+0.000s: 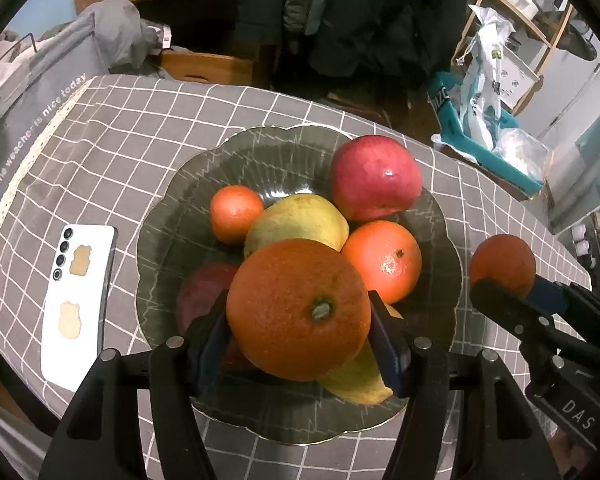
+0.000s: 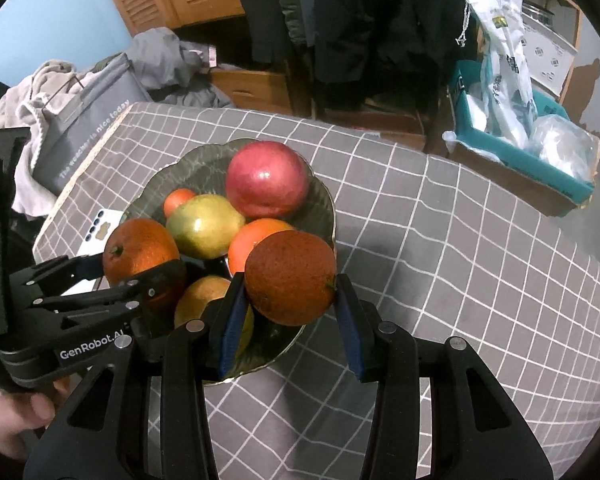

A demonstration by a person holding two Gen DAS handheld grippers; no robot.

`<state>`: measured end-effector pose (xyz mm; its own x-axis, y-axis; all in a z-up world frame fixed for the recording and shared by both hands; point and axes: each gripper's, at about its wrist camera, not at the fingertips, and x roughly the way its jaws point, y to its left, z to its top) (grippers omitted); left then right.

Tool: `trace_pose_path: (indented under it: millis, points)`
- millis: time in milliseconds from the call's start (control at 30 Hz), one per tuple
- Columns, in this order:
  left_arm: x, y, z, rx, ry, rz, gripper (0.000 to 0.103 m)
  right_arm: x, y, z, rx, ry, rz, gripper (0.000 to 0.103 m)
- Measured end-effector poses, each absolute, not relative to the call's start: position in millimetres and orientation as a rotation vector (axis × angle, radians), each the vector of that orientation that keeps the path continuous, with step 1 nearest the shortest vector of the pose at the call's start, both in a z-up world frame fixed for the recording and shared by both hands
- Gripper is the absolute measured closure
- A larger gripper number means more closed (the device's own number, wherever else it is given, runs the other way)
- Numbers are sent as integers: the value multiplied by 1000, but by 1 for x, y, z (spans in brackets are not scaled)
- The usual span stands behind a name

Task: Organize fruits
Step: 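Lower the large orange into the plate and open the left tool while the right tool releases the small orange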

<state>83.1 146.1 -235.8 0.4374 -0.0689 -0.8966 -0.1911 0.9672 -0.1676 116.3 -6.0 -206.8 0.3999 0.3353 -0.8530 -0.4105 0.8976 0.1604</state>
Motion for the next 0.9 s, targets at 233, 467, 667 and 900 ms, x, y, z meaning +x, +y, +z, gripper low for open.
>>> trace_pose_path:
  millis: [233,467,667,900]
  points:
    - [79,147,-221,-252,1069,80,22,117,-7,-206,-73,1058,478,60]
    - [68,165,-213,-292,1061,123,22,118,-2,-209,-75,1073,488,60]
    - [64,173,-210,-305,1056,151,22,117,7,-217,-93,1102,504,59]
    - [61,174,-204,-305,1046,155,22,116,10,-221,-107,1122,513,58]
